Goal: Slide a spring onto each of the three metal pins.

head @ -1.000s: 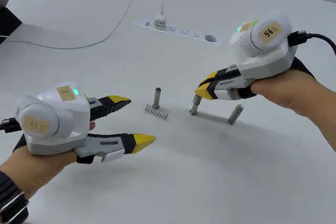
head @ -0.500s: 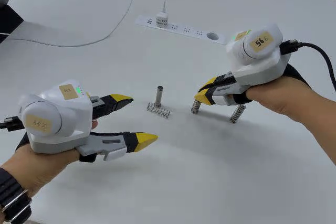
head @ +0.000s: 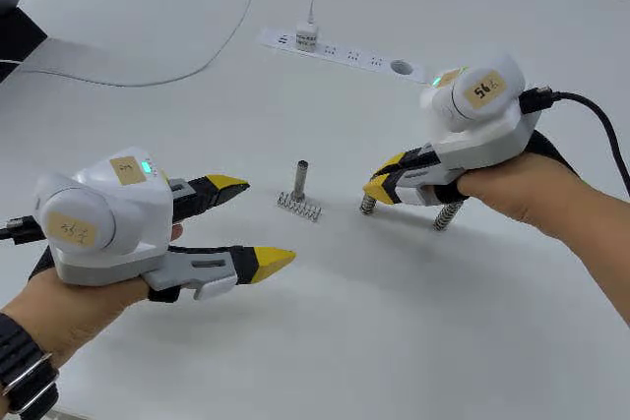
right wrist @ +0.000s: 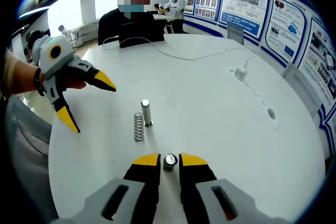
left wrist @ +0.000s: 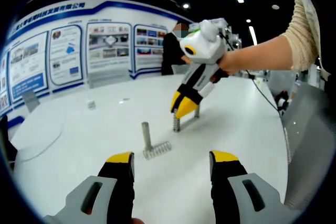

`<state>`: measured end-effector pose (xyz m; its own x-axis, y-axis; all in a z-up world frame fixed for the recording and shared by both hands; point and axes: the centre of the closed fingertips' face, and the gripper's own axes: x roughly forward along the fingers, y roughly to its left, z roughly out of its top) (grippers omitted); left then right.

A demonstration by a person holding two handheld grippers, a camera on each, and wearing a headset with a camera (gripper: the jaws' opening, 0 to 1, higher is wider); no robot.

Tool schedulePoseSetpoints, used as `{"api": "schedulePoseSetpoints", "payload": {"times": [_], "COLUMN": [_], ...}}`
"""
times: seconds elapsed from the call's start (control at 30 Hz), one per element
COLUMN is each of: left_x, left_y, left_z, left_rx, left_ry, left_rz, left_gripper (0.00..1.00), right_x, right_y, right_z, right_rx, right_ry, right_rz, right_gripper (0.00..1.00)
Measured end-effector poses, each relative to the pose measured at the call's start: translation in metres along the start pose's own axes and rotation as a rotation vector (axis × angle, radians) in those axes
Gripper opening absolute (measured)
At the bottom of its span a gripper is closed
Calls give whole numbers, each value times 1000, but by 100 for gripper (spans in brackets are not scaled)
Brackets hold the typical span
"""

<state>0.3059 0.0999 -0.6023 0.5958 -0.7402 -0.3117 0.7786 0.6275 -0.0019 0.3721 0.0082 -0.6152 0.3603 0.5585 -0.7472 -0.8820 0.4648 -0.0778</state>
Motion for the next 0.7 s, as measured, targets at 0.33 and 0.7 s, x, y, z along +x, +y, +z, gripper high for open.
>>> {"api": "schedulePoseSetpoints", "payload": {"times": [0.33,0.7], "left_x": [1,0], "left_y": [0,1], "left_z": [-1,-2], "left_rx": [3,7], "left_ry": [4,6], "left_rz": [0,0], "left_gripper": [59,58], "right_x": [-13,2], "right_y": [-2,32], "right_z": [20,33], "right_rx": [-14,-72], "right_ry": [-66,-76], "right_rz": [-21,40], "right_gripper": [20,19]}}
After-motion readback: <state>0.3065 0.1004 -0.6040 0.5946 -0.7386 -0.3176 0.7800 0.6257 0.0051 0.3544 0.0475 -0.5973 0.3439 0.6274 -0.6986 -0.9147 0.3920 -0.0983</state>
